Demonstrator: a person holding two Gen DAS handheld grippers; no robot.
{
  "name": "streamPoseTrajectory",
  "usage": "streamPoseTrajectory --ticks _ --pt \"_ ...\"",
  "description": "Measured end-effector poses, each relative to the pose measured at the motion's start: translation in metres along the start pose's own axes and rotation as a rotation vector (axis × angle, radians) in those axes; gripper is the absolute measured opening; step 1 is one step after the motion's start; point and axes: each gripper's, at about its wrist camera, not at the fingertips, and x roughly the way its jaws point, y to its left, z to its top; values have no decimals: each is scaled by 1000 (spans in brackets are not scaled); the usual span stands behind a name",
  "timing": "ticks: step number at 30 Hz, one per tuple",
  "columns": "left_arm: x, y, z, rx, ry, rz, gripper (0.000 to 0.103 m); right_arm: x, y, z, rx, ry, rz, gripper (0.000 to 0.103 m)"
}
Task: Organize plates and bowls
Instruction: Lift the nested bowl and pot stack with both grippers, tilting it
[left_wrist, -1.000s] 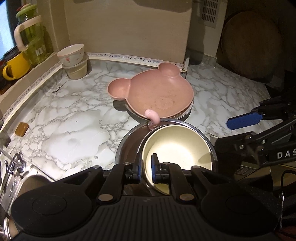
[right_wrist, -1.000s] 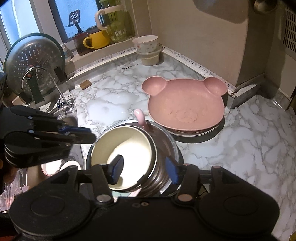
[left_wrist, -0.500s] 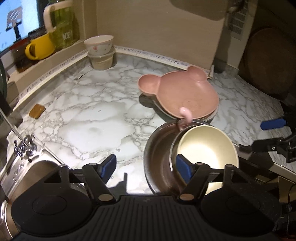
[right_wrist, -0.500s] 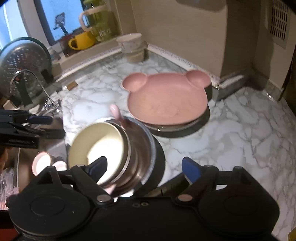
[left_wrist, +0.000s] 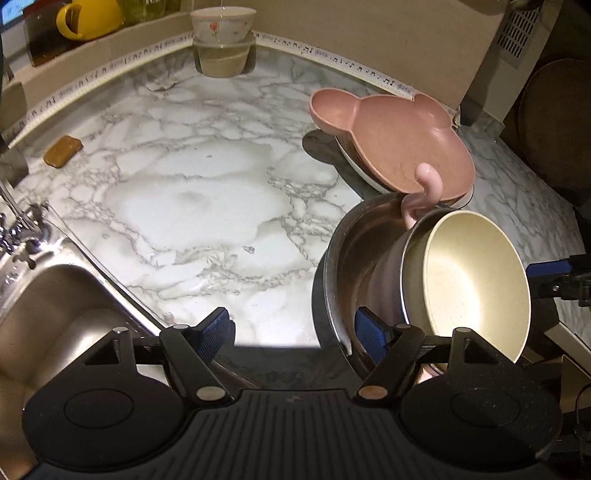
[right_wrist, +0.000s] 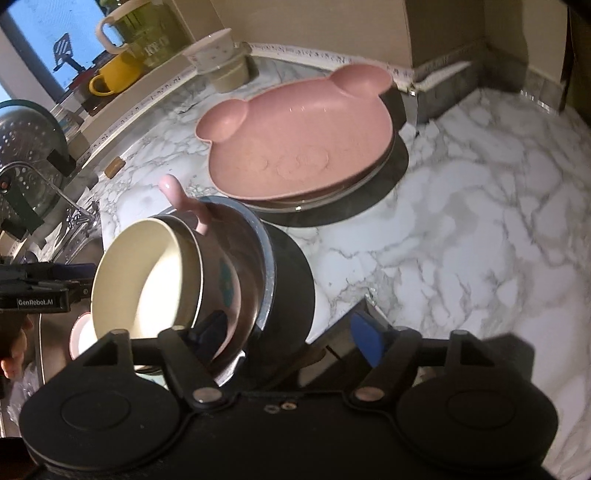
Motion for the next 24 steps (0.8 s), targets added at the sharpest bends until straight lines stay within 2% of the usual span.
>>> streamPoseTrajectory --ticks 5,6,9,15,24 --pt "8 -1 -2 -8 21 -23 72 9 -1 0 19 30 13 57" --pt "9 -1 -2 -9 26 -29 66 10 -2 0 23 34 17 54" --pt "14 1 -2 -26 42 -49 59 15 0 0 23 46 21 46" --pt "17 -5 0 -25 50 -72 42 19 4 3 19 51 26 35" --pt "21 -8 2 -31 60 -78 33 20 10 5 15 50 20 23"
